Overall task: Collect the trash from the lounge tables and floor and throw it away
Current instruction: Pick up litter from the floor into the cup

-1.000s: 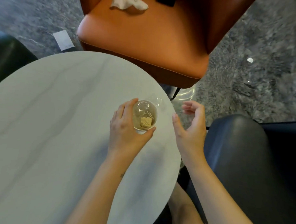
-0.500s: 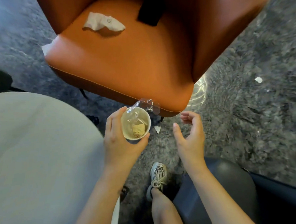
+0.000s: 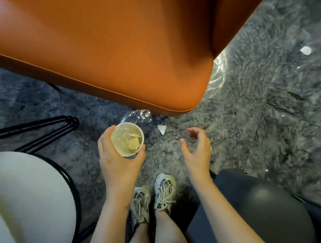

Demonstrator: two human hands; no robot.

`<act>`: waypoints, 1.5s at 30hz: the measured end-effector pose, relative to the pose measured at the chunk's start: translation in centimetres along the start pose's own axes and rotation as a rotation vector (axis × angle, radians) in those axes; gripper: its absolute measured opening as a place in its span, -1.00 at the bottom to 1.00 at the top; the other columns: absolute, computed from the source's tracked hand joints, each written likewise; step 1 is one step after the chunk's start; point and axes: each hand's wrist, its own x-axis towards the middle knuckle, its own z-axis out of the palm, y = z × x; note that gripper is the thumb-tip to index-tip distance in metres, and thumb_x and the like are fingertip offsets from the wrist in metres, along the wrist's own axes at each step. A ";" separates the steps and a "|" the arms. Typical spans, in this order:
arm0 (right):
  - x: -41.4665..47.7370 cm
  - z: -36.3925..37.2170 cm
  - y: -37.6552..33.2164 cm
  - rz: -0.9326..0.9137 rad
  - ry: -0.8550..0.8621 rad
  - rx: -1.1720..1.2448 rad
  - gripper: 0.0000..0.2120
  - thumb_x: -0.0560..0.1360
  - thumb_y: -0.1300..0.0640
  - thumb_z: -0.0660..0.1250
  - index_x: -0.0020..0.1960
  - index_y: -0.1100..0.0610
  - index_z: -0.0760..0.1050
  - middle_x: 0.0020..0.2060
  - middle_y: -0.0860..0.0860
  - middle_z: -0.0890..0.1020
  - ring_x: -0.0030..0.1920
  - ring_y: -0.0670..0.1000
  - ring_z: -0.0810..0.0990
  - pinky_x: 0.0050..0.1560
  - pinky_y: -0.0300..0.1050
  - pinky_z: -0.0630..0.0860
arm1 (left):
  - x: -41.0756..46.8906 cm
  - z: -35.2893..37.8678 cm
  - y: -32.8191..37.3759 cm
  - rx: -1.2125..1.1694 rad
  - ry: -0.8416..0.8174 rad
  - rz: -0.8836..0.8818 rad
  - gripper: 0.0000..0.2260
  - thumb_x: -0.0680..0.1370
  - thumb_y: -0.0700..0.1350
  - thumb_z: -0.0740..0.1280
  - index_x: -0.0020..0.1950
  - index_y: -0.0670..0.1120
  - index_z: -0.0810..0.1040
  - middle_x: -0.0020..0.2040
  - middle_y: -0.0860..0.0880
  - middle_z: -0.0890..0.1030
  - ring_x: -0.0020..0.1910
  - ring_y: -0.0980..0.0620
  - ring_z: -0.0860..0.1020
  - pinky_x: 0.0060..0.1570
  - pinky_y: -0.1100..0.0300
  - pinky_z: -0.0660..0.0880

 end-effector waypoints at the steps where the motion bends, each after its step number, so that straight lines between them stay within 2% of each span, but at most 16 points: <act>1: 0.8 1.3 1.8 0.013 0.000 -0.009 -0.76 0.45 0.23 0.35 0.04 0.01 0.40 -0.08 -0.15 0.47 0.06 0.01 0.46 0.16 0.19 0.37 | 0.4 1.5 -1.4 0.000 0.003 -0.001 -0.35 0.28 -0.10 0.53 0.29 0.00 0.33 0.17 0.11 0.35 0.03 0.36 0.26 -0.09 0.72 0.13; 3: 2.6 4.0 5.5 0.026 -0.008 -0.012 -0.78 0.44 0.24 0.36 0.03 0.05 0.42 -0.07 -0.11 0.47 0.07 0.03 0.47 0.16 0.18 0.37 | 1.5 4.6 -4.4 0.014 0.018 0.015 -0.36 0.27 -0.10 0.53 0.29 -0.03 0.34 0.18 0.05 0.39 0.04 0.34 0.27 -0.04 0.69 0.14; 6: 5.2 8.1 11.7 0.045 -0.058 -0.064 -0.80 0.45 0.22 0.35 0.06 0.12 0.45 -0.08 -0.10 0.47 0.07 0.04 0.47 0.16 0.17 0.35 | 3.0 9.1 -9.2 0.059 0.013 0.025 -0.35 0.28 -0.09 0.54 0.29 -0.05 0.34 0.21 -0.05 0.42 0.10 0.18 0.35 0.05 0.42 0.25; 9: 8.0 11.8 17.5 0.081 -0.137 -0.130 -0.79 0.47 0.15 0.35 0.09 0.07 0.44 -0.06 -0.12 0.46 0.11 0.02 0.43 0.19 0.04 0.27 | 4.5 12.9 -13.8 0.099 -0.020 0.021 -0.34 0.29 -0.07 0.55 0.31 -0.09 0.34 0.23 -0.10 0.41 0.18 0.01 0.38 0.04 0.21 0.31; 14: 12.2 17.6 24.7 0.075 -0.206 -0.229 -0.72 0.45 0.09 0.37 0.14 0.05 0.44 0.06 -0.03 0.53 0.14 0.05 0.42 0.09 -0.04 0.17 | 6.4 17.3 -20.9 0.096 -0.017 -0.003 -0.34 0.27 -0.02 0.56 0.29 -0.05 0.37 0.22 -0.05 0.44 0.11 0.10 0.42 0.00 0.20 0.36; 18: 14.8 21.3 27.8 0.095 -0.191 -0.395 -0.65 0.44 0.07 0.39 0.19 0.01 0.42 0.18 0.02 0.45 0.21 0.10 0.37 0.17 0.07 0.25 | 7.2 19.9 -24.4 0.090 0.012 -0.040 -0.34 0.24 -0.08 0.57 0.27 -0.06 0.38 0.19 -0.04 0.45 0.08 0.11 0.42 -0.02 0.35 0.30; 21: 15.6 23.0 28.5 -0.014 -0.130 -0.513 -0.72 0.41 0.04 0.42 0.07 0.01 0.45 0.09 0.05 0.46 0.13 0.14 0.38 0.09 0.05 0.26 | 7.8 21.1 -25.5 0.065 0.008 -0.028 -0.35 0.26 -0.13 0.56 0.28 -0.06 0.37 0.17 0.01 0.42 0.10 0.11 0.42 0.05 0.30 0.34; 23: 16.0 23.5 28.1 -0.047 -0.124 -0.519 -0.82 0.41 0.03 0.41 -0.05 0.03 0.46 -0.01 0.01 0.48 0.09 0.11 0.38 0.04 -0.01 0.19 | 8.1 21.3 -25.7 0.053 0.003 -0.023 -0.34 0.27 -0.14 0.56 0.29 -0.06 0.36 0.17 0.06 0.39 0.11 0.11 0.42 0.06 0.29 0.38; 26: 15.9 22.9 27.0 0.030 -0.177 -0.456 -0.83 0.46 0.06 0.37 -0.20 0.03 0.39 -0.22 -0.08 0.49 0.04 0.06 0.41 -0.11 -0.16 -0.03 | 8.1 21.0 -24.9 0.044 -0.003 -0.042 -0.35 0.28 -0.14 0.56 0.29 -0.07 0.36 0.17 0.04 0.39 0.08 0.21 0.38 -0.04 0.58 0.29; 28: 15.2 21.7 25.4 0.077 -0.195 -0.364 -0.81 0.46 0.08 0.38 -0.23 0.04 0.38 -0.32 -0.12 0.46 0.01 0.05 0.43 -0.16 -0.19 -0.06 | 7.8 20.3 -23.6 0.068 -0.015 -0.059 -0.36 0.28 -0.11 0.56 0.29 -0.10 0.38 0.19 -0.02 0.42 0.09 0.16 0.40 -0.03 0.49 0.31; 31: 13.4 18.7 21.5 0.066 -0.167 -0.205 -0.82 0.44 0.10 0.40 -0.24 0.06 0.40 -0.31 -0.05 0.50 -0.02 0.08 0.45 -0.04 -0.12 0.07 | 6.7 18.9 -20.3 0.070 -0.029 -0.122 -0.36 0.27 -0.02 0.56 0.27 -0.08 0.39 0.19 -0.05 0.46 0.11 0.04 0.47 -0.02 0.23 0.43; 33: 11.8 15.8 17.9 0.038 -0.133 -0.112 -0.83 0.43 0.11 0.40 -0.25 0.08 0.42 -0.30 -0.03 0.52 -0.07 0.12 0.49 0.09 0.10 0.29 | 5.2 17.8 -17.4 0.064 -0.003 -0.138 -0.35 0.27 -0.03 0.55 0.28 -0.09 0.38 0.20 -0.06 0.45 0.12 0.03 0.45 -0.04 0.33 0.34; 36: 8.9 10.9 11.9 -0.008 -0.058 0.024 -0.80 0.41 0.19 0.42 -0.27 0.02 0.42 -0.32 -0.09 0.52 -0.14 0.09 0.52 0.04 0.25 0.39 | 2.9 15.6 -12.7 0.049 0.010 -0.132 -0.35 0.27 -0.08 0.55 0.28 -0.14 0.38 0.20 -0.11 0.44 0.15 -0.03 0.42 -0.05 0.44 0.22; 39: 6.2 6.5 6.5 -0.013 -0.005 0.117 -0.72 0.39 0.24 0.42 -0.28 -0.09 0.41 -0.31 -0.09 0.55 -0.17 0.03 0.52 -0.02 0.15 0.44 | 1.4 12.8 -8.0 0.007 0.002 -0.120 -0.35 0.26 -0.11 0.54 0.28 -0.12 0.37 0.19 -0.11 0.44 0.13 -0.01 0.41 -0.07 0.44 0.20; 43: 3.2 2.1 0.0 -0.064 0.000 0.226 -0.71 0.38 0.27 0.43 -0.27 -0.10 0.46 -0.30 -0.13 0.57 -0.21 -0.15 0.53 -0.11 -0.29 0.43 | 0.0 8.3 -1.8 -0.027 0.000 -0.045 -0.34 0.23 -0.16 0.53 0.28 -0.09 0.36 0.19 -0.09 0.45 0.09 0.10 0.38 -0.07 0.48 0.19; 45: 2.1 0.6 -3.3 -0.087 -0.017 0.239 -0.74 0.38 0.25 0.43 -0.27 -0.09 0.48 -0.30 -0.13 0.59 -0.22 -0.16 0.54 -0.13 -0.34 0.41 | -0.3 6.0 1.1 -0.040 -0.024 -0.009 -0.32 0.23 -0.15 0.52 0.29 -0.05 0.33 0.21 -0.05 0.42 0.10 0.10 0.39 -0.08 0.45 0.22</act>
